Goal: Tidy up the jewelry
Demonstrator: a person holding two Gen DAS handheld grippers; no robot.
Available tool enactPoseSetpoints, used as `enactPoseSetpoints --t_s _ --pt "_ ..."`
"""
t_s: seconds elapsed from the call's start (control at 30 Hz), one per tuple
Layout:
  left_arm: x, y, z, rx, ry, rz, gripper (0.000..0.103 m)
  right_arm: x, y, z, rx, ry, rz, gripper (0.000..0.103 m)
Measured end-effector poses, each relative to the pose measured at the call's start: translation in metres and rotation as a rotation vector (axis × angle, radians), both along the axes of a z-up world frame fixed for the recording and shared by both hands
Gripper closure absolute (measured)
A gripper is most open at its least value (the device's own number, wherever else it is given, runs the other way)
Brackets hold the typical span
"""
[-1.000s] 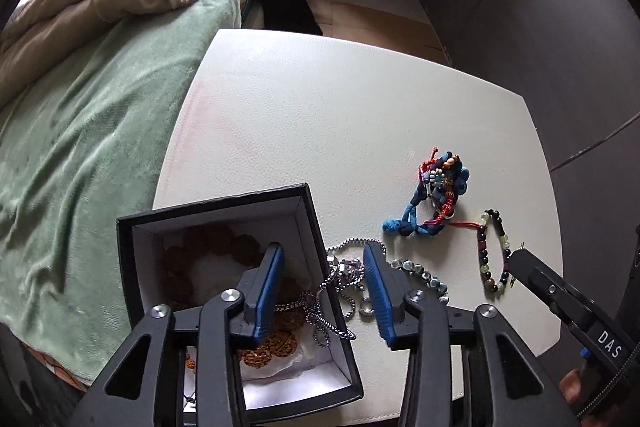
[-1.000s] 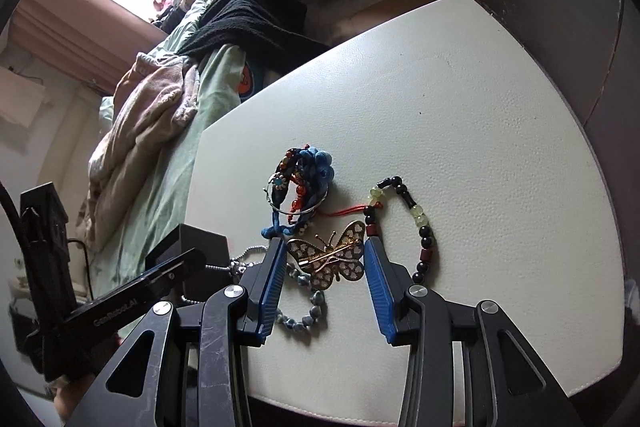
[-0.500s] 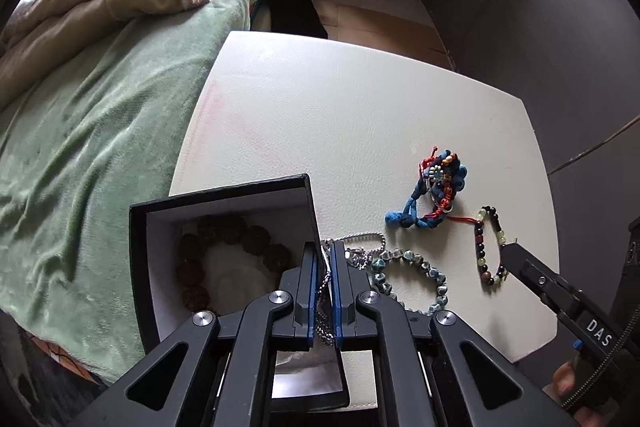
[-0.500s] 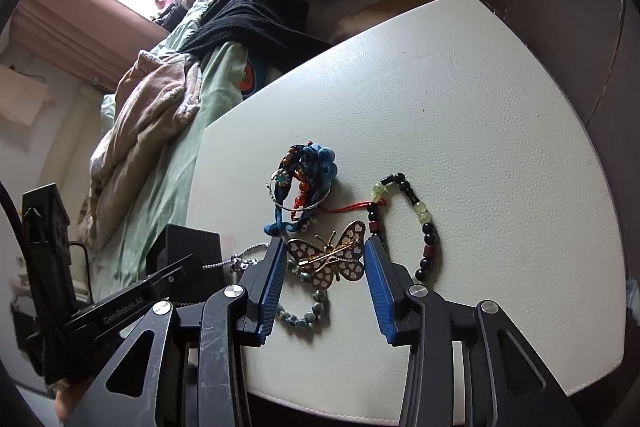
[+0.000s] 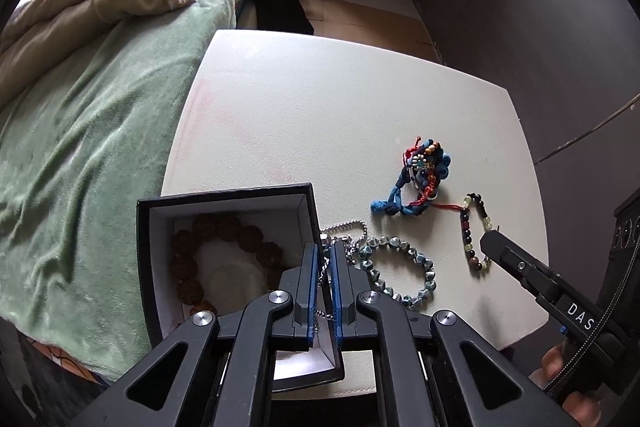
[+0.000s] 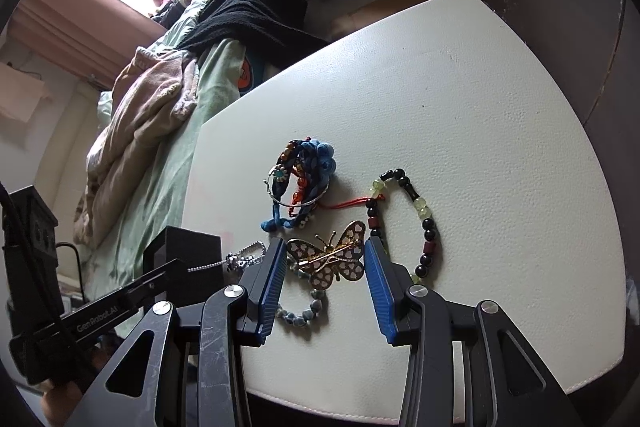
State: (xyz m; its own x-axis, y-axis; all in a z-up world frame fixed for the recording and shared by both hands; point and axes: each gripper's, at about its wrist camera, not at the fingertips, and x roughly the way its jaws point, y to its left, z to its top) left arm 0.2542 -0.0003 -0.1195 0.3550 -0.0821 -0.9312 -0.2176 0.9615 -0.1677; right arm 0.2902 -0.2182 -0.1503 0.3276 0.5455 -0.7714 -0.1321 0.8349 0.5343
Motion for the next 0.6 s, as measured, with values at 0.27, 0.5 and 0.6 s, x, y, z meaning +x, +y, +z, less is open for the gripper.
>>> enactPoseSetpoints --t_s 0.27,0.5,0.6 --pt "-0.001 -0.002 0.004 0.027 -0.009 -0.023 0.098 -0.001 0.004 0.001 -0.001 -0.004 0.015 0.062" --pt "-0.006 -0.001 0.012 0.021 -0.039 -0.019 0.102 0.000 0.004 0.000 -0.005 -0.002 0.015 0.062" --pt "-0.004 -0.001 0.007 -0.008 -0.009 -0.029 0.102 -0.001 0.005 0.000 -0.007 -0.003 0.018 0.062"
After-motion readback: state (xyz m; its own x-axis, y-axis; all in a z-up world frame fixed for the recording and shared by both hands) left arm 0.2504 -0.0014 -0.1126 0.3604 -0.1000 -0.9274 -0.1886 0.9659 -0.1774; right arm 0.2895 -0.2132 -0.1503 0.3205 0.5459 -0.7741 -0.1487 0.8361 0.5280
